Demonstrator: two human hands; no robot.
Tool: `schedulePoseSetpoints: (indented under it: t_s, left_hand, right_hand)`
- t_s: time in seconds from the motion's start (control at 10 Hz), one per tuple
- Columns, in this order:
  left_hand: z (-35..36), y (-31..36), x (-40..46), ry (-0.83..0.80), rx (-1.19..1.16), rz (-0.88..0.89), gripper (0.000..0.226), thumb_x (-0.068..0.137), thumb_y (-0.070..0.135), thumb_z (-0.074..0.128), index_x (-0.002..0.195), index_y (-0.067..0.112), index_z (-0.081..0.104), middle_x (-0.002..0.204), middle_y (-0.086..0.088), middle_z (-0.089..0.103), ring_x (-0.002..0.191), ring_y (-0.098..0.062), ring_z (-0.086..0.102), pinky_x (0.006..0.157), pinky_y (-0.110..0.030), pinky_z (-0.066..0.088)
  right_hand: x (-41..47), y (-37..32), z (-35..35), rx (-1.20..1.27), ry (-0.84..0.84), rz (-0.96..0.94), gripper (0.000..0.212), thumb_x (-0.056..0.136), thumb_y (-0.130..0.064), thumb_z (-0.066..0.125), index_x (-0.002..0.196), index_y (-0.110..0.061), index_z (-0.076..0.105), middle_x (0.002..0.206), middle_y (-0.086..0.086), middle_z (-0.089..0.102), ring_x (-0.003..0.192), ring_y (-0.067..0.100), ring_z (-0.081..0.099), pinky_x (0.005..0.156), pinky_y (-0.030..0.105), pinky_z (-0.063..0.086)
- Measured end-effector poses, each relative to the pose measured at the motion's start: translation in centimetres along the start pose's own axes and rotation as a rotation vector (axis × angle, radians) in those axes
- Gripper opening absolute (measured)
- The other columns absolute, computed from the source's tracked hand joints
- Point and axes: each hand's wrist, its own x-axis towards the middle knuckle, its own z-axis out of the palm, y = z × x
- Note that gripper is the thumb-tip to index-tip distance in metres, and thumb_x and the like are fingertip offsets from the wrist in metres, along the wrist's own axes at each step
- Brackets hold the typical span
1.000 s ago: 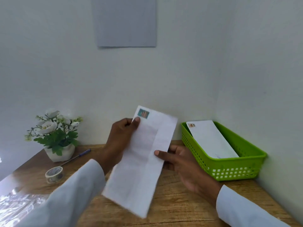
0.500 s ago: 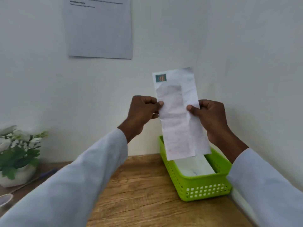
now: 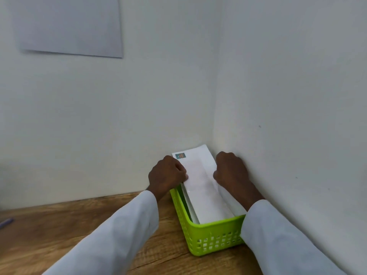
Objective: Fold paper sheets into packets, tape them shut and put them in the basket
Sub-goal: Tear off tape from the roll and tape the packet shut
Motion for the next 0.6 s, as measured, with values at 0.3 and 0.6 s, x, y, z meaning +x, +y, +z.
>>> schedulePoseSetpoints:
  t_s: [0.3, 0.6]
  left_hand:
    - [1.2, 0.6, -0.1, 0.034, 0.438, 0.198, 0.021, 0.074, 0.029, 0.071, 0.095, 0.026, 0.069, 0.097, 0.004, 0.066, 0.091, -0.022, 0.064, 0.07, -0.027, 0.041]
    - [1.1, 0.4, -1.1, 0.106, 0.442, 0.26, 0.028, 0.078, 0.04, 0.07, 0.099, 0.022, 0.065, 0.1, -0.001, 0.067, 0.098, -0.025, 0.061, 0.074, -0.031, 0.038]
  right_hand:
    - [-1.0, 0.2, 0.8, -0.158, -0.128, -0.027, 0.022, 0.091, -0.005, 0.05, 0.112, -0.006, 0.055, 0.12, 0.012, 0.06, 0.112, 0.031, 0.06, 0.075, 0.03, 0.043]
    - [-1.9, -0.1, 0.6, -0.22, -0.091, -0.101, 0.023, 0.091, -0.004, 0.048, 0.112, -0.009, 0.056, 0.119, 0.01, 0.061, 0.11, 0.03, 0.06, 0.078, 0.032, 0.045]
